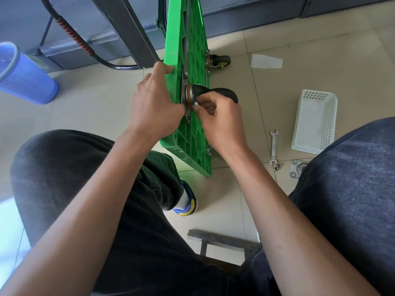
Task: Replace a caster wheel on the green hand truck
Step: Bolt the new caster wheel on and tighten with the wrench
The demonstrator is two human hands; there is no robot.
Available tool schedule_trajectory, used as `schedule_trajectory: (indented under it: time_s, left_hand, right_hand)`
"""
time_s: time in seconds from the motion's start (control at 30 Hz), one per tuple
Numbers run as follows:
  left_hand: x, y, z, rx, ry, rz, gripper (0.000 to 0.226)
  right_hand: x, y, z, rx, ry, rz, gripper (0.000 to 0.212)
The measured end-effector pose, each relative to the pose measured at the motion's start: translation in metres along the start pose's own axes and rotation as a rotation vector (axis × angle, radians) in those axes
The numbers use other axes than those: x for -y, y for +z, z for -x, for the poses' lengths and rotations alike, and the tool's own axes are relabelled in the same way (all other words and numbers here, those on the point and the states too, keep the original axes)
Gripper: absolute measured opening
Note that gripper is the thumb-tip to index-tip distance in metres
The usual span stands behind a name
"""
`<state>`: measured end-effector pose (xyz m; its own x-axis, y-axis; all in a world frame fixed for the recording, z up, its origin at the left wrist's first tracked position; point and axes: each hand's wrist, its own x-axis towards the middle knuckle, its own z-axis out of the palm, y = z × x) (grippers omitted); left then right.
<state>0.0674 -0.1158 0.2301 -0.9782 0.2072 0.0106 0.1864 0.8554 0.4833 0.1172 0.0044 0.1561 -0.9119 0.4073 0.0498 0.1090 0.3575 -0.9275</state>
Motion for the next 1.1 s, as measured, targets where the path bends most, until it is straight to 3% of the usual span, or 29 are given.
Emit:
schedule_trajectory:
  time_s: [1.1]
  left_hand:
    - [0.003,-0.004,0.000,-0.007,-0.014,0.006,0.069]
  right_hand:
    - [-0.003,0.015,-0.004,0.059,-0.184,-0.064,0.019]
